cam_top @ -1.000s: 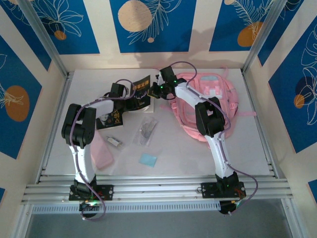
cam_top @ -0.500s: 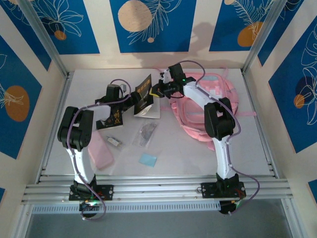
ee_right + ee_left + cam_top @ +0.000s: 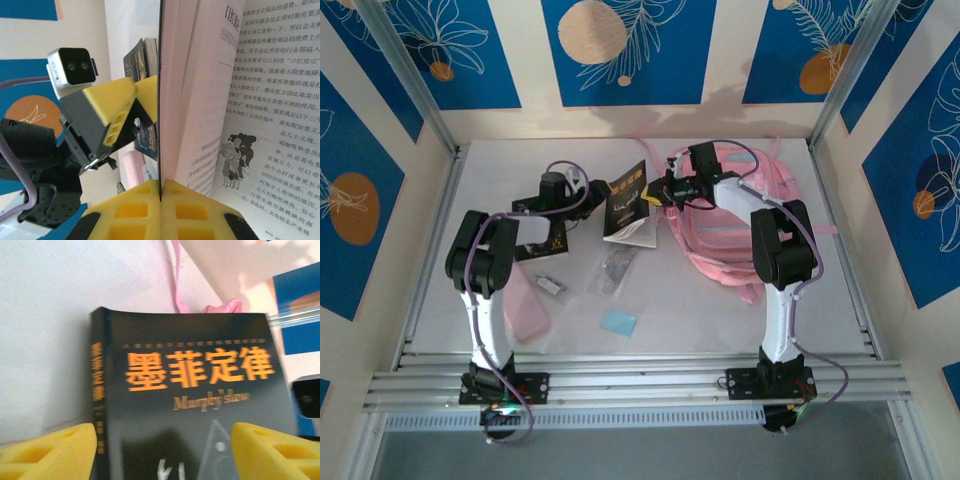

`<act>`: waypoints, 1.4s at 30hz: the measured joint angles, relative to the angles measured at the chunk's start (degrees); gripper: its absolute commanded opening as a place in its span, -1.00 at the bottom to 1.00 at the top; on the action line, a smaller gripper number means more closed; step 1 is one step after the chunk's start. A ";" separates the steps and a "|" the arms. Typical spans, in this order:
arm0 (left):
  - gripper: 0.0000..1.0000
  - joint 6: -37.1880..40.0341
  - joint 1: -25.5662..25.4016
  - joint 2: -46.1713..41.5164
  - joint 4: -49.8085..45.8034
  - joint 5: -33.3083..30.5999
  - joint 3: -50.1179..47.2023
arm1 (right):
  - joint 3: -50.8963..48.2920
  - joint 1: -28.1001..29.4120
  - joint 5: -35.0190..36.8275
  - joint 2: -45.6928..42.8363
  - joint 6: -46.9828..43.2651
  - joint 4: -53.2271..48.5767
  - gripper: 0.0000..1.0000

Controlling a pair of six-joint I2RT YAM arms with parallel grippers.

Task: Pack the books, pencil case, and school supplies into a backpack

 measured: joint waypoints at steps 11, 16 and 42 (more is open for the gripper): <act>0.48 1.84 -2.32 0.76 -4.24 -0.07 -1.57 | -8.15 -2.54 -1.53 -4.00 1.86 5.29 -1.00; 0.48 2.49 -2.82 0.66 -4.52 -0.26 -1.75 | -9.88 -3.63 -2.16 -7.15 1.88 6.16 -1.00; -0.58 -10.82 -8.83 2.38 6.32 0.37 -1.97 | -19.15 -8.31 -2.91 -8.09 0.92 8.87 -1.00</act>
